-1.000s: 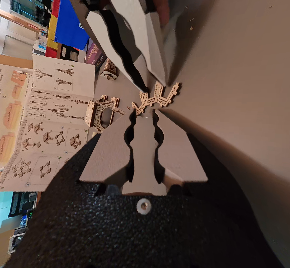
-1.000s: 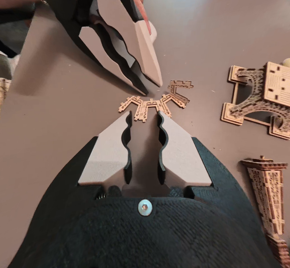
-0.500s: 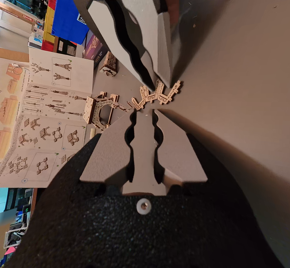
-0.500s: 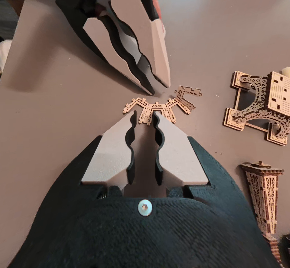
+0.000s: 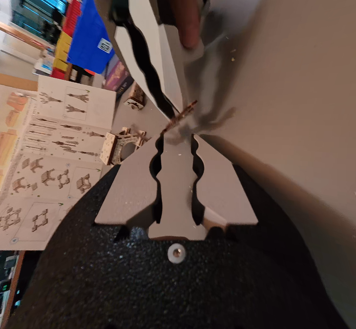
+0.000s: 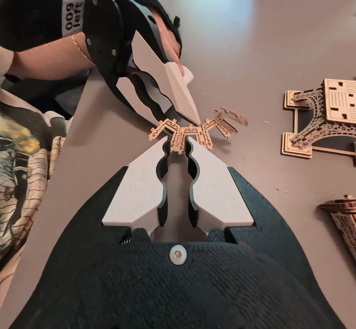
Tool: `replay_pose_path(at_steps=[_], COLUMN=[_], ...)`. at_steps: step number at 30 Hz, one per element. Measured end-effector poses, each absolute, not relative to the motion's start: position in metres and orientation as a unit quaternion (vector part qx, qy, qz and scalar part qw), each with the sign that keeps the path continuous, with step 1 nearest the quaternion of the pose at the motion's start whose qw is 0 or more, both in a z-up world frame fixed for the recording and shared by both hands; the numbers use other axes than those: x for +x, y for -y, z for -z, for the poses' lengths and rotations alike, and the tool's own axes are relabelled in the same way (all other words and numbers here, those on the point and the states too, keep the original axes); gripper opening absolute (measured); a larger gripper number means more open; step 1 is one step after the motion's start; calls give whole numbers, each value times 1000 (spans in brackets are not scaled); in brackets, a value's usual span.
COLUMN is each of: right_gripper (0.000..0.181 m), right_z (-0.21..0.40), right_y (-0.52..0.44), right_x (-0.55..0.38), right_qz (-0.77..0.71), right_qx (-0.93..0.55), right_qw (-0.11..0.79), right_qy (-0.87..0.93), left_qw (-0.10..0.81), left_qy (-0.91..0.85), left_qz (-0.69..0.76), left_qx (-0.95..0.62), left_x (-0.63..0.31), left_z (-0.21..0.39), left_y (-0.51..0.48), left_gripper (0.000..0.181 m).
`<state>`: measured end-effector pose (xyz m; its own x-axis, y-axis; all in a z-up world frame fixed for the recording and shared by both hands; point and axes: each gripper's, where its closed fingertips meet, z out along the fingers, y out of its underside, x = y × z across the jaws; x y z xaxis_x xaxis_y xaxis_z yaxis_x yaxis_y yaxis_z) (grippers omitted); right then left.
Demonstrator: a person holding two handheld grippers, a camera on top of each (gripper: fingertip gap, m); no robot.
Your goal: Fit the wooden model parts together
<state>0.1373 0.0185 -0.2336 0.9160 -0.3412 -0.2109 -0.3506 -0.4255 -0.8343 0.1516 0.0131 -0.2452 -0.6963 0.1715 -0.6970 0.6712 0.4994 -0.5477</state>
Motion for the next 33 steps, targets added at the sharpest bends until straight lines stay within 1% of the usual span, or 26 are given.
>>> replay_pose_path(at_steps=[1,2,4,5,6,9,10,12,14,16,19,22,24,27,29,33], right_gripper=[10,4,3,3,3,3,4,16,25,27,31,33,31,24,14,5], right_z=[235,235,231,230,230,232,233,235,233,226,221,231,231,232,229,224], right_y=[-19,-21,-22,-23,-23,-25,-25,-20,-7,5,-6,-18,-29,-35,-35,-42], right_x=[136,134,137,137,137,135,134,135,146,161,158,156,155,157,163,159], right_qz=[-13,-24,-29,-33,-38,-39,-39,-24,25,85,134,199,234,252,273,240], right_qx=[-844,-841,-831,-827,-828,-833,-835,-844,-847,-838,-840,-870,-867,-865,-856,-846], right_qw=[496,500,510,516,516,509,507,496,490,498,504,447,439,434,439,475], right_qy=[-205,-205,-218,-219,-218,-213,-210,-204,-206,-208,-148,-67,-28,-13,-17,-20], left_qw=[302,309,317,307,302,299,298,299,295,270,243,199,177,133,102,51], left_qy=[-807,-801,-797,-802,-807,-820,-821,-822,-822,-822,-815,-815,-815,-821,-827,-837], left_qz=[438,444,448,442,433,408,407,408,419,440,477,509,527,542,543,539], left_qx=[257,256,252,258,264,269,267,263,250,241,223,191,164,125,100,80], left_x=[152,152,151,148,147,149,149,151,151,147,146,147,151,154,156,153], left_z=[242,240,238,242,247,253,253,251,247,245,237,226,220,215,215,217], left_y=[-11,-11,-10,-10,-11,-15,-15,-15,-17,-20,-24,-27,-28,-30,-31,-33], left_gripper=[26,28,34,30,20,14,13,9,5,6,3,1,1,1,1,1])
